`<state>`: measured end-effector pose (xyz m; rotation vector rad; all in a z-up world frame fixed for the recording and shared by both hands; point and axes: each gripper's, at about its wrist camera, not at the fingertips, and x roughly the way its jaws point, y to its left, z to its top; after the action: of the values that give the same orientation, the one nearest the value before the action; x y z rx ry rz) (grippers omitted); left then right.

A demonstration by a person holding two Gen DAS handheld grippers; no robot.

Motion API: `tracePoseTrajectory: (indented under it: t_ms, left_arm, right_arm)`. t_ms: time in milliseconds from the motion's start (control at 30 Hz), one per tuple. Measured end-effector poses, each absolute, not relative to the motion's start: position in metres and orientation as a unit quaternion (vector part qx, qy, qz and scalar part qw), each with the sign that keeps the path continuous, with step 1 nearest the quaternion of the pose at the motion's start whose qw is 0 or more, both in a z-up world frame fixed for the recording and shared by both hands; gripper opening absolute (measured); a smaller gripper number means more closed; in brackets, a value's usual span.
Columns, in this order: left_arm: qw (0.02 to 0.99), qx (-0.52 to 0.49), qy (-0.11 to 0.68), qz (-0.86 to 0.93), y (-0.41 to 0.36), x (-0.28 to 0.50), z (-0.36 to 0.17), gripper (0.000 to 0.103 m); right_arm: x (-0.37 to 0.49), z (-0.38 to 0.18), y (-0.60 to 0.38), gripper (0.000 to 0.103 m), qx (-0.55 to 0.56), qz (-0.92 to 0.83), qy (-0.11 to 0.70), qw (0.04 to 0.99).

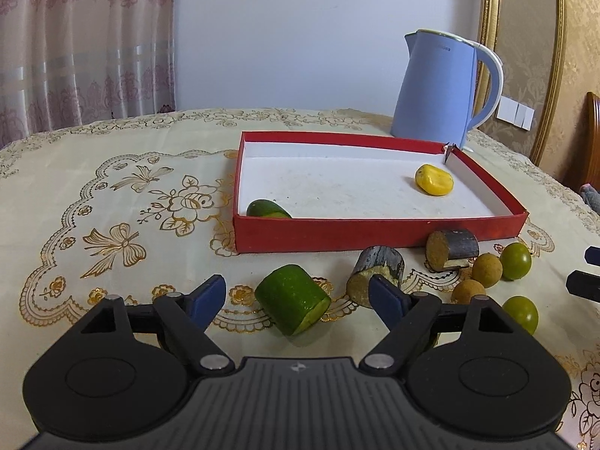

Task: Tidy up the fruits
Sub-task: 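Grasp another green cucumber chunk with the left tool while the right tool grasps a green lime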

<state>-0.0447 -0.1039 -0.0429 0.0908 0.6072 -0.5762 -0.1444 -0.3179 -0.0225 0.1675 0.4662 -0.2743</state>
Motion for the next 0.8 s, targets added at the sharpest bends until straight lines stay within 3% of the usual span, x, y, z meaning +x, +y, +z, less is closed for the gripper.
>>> tracePoseTrajectory:
  t_ms: [367,533,733,800]
  left_arm:
    - [0.894,0.118,0.310,-0.301,-0.112,-0.029,-0.046,0.083]
    - [0.890,0.115,0.316,-0.309,-0.111,-0.021,-0.049,0.067]
    - [0.894,0.118,0.307,-0.306,-0.111,-0.023,-0.050,0.059]
    - [0.892,0.122,0.303,-0.313,-0.113,-0.026,-0.049,0.046]
  right_arm:
    - [-0.140,-0.028,-0.327,0.103,0.112,-0.136,0.252,0.952]
    - [-0.139,-0.029,-0.330,0.103,0.124,-0.137,0.259,0.948]
    - [-0.134,-0.027,-0.324,0.103,0.100,-0.141,0.263,0.949]
    - [-0.132,-0.026,-0.321,0.103,0.087,-0.144,0.262,0.950]
